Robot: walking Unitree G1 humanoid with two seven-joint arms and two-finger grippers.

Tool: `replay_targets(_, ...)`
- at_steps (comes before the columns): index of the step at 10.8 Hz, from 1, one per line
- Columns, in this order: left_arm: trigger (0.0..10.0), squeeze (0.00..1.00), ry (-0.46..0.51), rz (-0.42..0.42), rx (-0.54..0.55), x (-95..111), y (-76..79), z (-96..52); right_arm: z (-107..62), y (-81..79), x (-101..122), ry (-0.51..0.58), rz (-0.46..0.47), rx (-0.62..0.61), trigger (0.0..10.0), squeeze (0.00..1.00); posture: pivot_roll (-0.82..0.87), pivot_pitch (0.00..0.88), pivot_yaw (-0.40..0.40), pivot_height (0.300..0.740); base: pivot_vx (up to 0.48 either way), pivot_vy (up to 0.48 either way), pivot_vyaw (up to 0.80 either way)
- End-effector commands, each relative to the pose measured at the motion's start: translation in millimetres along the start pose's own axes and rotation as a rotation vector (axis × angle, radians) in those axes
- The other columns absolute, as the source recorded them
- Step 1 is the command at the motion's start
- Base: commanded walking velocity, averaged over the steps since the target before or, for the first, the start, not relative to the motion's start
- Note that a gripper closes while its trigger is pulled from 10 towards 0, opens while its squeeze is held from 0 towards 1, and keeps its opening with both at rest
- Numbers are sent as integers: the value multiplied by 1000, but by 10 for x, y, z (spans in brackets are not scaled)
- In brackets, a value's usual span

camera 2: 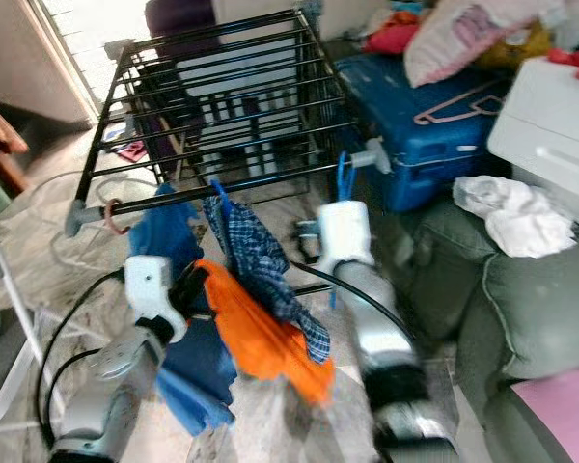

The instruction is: Hang hanger

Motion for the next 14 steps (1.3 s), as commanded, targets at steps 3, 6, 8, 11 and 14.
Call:
replay_targets(3, 10000, 0, 18, 34, 22, 113, -63, -67, 85, 52, -136, -127, 8, -90, 10000, 0, -120, 0, 145, 740, 0, 0, 0)
replay_targets(6, 10000, 0, 5, 36, 32, 107, -97, -108, 69, 108, -119, -82, -51, -131, 10000, 0, -120, 0, 151, 740, 0, 0, 0)
replay_targets(8, 10000, 0, -17, 29, 5, 72, -23, -77, 35, 214, -147, -67, -115, -168, 10000, 0, -137, 0, 164, 740, 0, 0, 0)
replay_targets(11, 10000, 0, -29, 31, -7, 65, -9, -65, -26, 453, -239, -99, -150, -258, 10000, 0, -142, 0, 168, 740, 0, 0, 0)
replay_targets(14, 10000, 0, -61, 31, -10, -2, 10, -81, -26, 437, -421, -184, -123, -170, 6275, 0, -140, 0, 166, 740, 0, 0, 0)
Point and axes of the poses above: a point about 5 cm out from each wrist's last joint towards the gripper, its own z axis pointing out of the wrist towards the gripper, its own x axis along the axis of the wrist's last joint, y = z × x, the point moved 2 cm from there along z, pointing out of the wrist towards the gripper, and after that the axes turned 4 degrees about -z, right-handed, at the moved point
